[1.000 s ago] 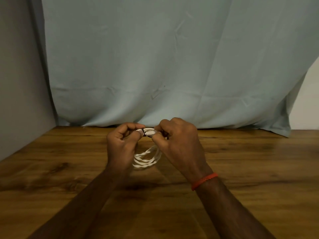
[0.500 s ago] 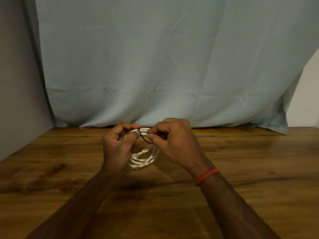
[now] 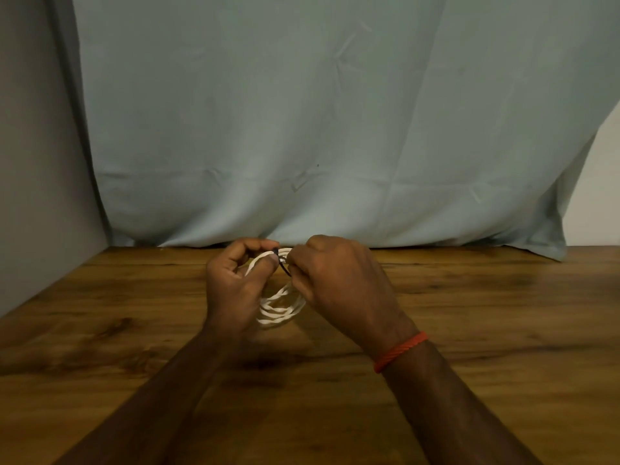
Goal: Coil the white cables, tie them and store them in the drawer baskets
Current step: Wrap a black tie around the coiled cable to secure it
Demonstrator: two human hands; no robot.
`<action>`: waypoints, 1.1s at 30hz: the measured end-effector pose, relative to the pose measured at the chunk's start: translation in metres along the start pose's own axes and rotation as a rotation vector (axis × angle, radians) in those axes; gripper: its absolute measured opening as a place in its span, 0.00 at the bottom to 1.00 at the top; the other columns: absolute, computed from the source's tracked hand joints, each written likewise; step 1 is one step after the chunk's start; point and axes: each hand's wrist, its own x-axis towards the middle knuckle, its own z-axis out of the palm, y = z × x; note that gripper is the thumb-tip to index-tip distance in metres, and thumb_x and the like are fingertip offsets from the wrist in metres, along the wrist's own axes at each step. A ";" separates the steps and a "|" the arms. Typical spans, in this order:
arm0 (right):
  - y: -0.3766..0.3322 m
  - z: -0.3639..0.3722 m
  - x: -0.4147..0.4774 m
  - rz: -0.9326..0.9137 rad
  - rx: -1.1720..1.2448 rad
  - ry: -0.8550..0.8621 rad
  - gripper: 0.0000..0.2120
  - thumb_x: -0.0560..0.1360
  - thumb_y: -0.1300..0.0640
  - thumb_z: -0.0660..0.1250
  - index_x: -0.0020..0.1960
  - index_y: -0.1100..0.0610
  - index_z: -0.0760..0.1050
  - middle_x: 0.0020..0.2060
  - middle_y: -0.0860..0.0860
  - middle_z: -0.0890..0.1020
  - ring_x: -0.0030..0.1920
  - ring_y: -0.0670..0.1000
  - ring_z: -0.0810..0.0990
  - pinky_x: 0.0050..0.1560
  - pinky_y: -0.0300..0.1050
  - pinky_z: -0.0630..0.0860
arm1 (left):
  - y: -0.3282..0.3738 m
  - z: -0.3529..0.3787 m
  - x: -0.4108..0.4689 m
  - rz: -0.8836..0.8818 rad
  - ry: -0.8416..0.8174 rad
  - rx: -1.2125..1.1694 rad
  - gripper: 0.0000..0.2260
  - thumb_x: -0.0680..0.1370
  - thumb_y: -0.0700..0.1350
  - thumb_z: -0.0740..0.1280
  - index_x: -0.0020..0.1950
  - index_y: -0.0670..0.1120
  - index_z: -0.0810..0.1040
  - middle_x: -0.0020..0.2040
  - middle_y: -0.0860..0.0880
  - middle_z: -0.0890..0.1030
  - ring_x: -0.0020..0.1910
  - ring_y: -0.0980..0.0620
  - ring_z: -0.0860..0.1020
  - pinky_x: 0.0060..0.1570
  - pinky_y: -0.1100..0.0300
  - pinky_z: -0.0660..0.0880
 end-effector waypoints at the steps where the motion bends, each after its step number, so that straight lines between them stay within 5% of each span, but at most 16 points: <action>1: -0.001 0.001 0.000 -0.003 0.023 -0.001 0.06 0.68 0.58 0.75 0.40 0.56 0.78 0.31 0.53 0.76 0.30 0.56 0.77 0.29 0.44 0.65 | 0.000 0.000 0.000 0.000 -0.005 0.002 0.07 0.71 0.40 0.70 0.47 0.41 0.82 0.41 0.50 0.84 0.37 0.58 0.79 0.37 0.67 0.74; 8: 0.003 0.006 0.003 0.128 0.265 -0.025 0.04 0.73 0.56 0.71 0.43 0.55 0.84 0.34 0.52 0.81 0.35 0.52 0.79 0.37 0.51 0.77 | 0.002 -0.003 0.001 0.017 -0.048 -0.016 0.05 0.72 0.40 0.69 0.46 0.43 0.81 0.40 0.52 0.84 0.33 0.60 0.78 0.34 0.69 0.72; 14: 0.008 -0.003 0.004 0.298 0.526 -0.015 0.04 0.72 0.59 0.76 0.45 0.54 0.87 0.37 0.47 0.86 0.37 0.43 0.82 0.40 0.34 0.78 | 0.003 -0.004 -0.001 0.059 -0.098 0.034 0.10 0.69 0.47 0.70 0.47 0.44 0.82 0.43 0.50 0.85 0.41 0.56 0.82 0.40 0.64 0.76; 22: 0.009 -0.006 0.005 0.332 0.503 -0.142 0.05 0.72 0.58 0.76 0.47 0.53 0.87 0.38 0.47 0.87 0.39 0.43 0.83 0.45 0.41 0.81 | 0.003 -0.007 -0.001 0.033 -0.133 0.031 0.05 0.70 0.47 0.70 0.45 0.52 0.84 0.41 0.52 0.84 0.36 0.58 0.79 0.35 0.67 0.73; 25: 0.010 -0.009 0.004 0.310 0.489 -0.166 0.05 0.72 0.60 0.76 0.47 0.53 0.87 0.39 0.47 0.86 0.39 0.43 0.82 0.43 0.38 0.80 | 0.006 -0.005 -0.003 0.053 -0.156 0.042 0.06 0.70 0.41 0.69 0.46 0.46 0.83 0.38 0.52 0.83 0.30 0.62 0.77 0.32 0.70 0.71; 29: 0.008 -0.011 0.005 0.275 0.447 -0.201 0.05 0.73 0.60 0.75 0.48 0.54 0.87 0.41 0.49 0.86 0.39 0.44 0.81 0.43 0.41 0.81 | 0.007 -0.005 -0.005 0.093 -0.204 0.083 0.10 0.69 0.46 0.68 0.47 0.44 0.83 0.43 0.47 0.85 0.38 0.54 0.82 0.38 0.63 0.76; 33: 0.009 -0.008 0.005 0.354 0.491 -0.163 0.05 0.72 0.57 0.77 0.48 0.52 0.87 0.39 0.47 0.86 0.38 0.43 0.81 0.43 0.39 0.80 | 0.010 -0.005 -0.005 0.099 -0.212 0.064 0.10 0.70 0.46 0.68 0.48 0.44 0.82 0.44 0.41 0.84 0.32 0.61 0.78 0.33 0.69 0.72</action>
